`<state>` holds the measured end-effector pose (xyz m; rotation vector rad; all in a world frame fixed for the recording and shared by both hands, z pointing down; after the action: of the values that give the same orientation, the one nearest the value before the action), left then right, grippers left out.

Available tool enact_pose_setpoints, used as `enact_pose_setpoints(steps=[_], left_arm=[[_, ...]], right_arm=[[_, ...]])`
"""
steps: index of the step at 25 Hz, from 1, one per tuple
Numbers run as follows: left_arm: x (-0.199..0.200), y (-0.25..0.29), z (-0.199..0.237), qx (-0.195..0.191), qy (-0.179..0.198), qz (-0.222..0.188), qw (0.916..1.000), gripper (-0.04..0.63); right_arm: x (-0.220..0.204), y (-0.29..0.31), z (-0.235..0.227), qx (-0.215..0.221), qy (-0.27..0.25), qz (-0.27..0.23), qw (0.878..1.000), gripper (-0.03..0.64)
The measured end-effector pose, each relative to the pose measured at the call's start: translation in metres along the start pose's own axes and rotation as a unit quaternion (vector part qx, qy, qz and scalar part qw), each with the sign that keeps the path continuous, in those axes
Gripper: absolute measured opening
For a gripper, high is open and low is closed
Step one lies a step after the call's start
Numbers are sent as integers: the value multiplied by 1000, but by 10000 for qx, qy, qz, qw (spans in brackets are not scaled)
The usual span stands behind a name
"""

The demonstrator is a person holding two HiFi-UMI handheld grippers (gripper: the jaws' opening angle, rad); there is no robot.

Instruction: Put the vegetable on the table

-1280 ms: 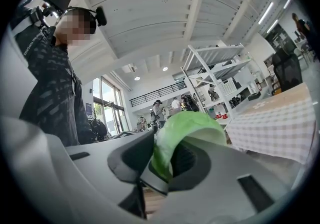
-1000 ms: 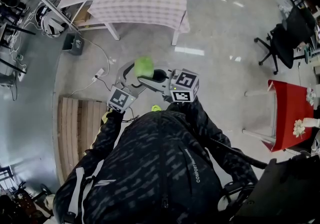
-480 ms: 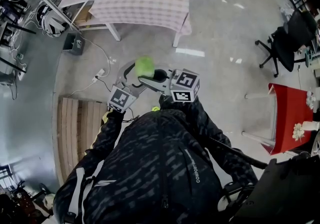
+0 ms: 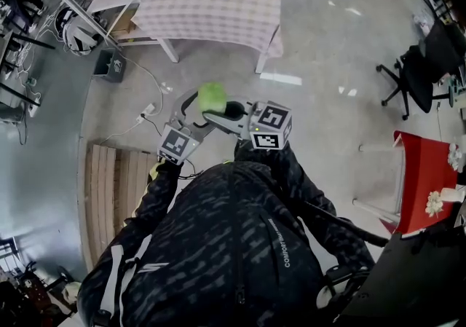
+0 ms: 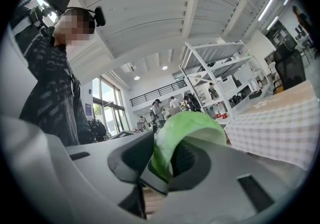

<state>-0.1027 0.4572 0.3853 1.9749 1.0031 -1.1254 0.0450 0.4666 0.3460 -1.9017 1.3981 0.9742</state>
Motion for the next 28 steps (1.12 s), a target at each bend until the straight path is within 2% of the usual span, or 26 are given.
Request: enact_pose_setpoints(steps=[9, 28], left_arm=[[-19, 28, 28, -3, -56, 159, 9999, 382], [-45, 123, 111, 115, -302, 372, 9988, 382]], right_arm=[[17, 5, -45, 78, 176, 43, 9998, 83], [91, 6, -158, 247, 352, 236, 9988, 83]])
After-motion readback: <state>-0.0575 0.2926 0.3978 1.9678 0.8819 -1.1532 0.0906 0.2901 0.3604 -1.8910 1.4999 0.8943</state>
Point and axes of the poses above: the fingertips, and each gripper's own axes: y forward along the fingers, z to its left, x out of its top, the point moved 10 cm from there along -y, backward along the fingers, and after that the axes turned 14 degrees about y, right-handed, at the moved point
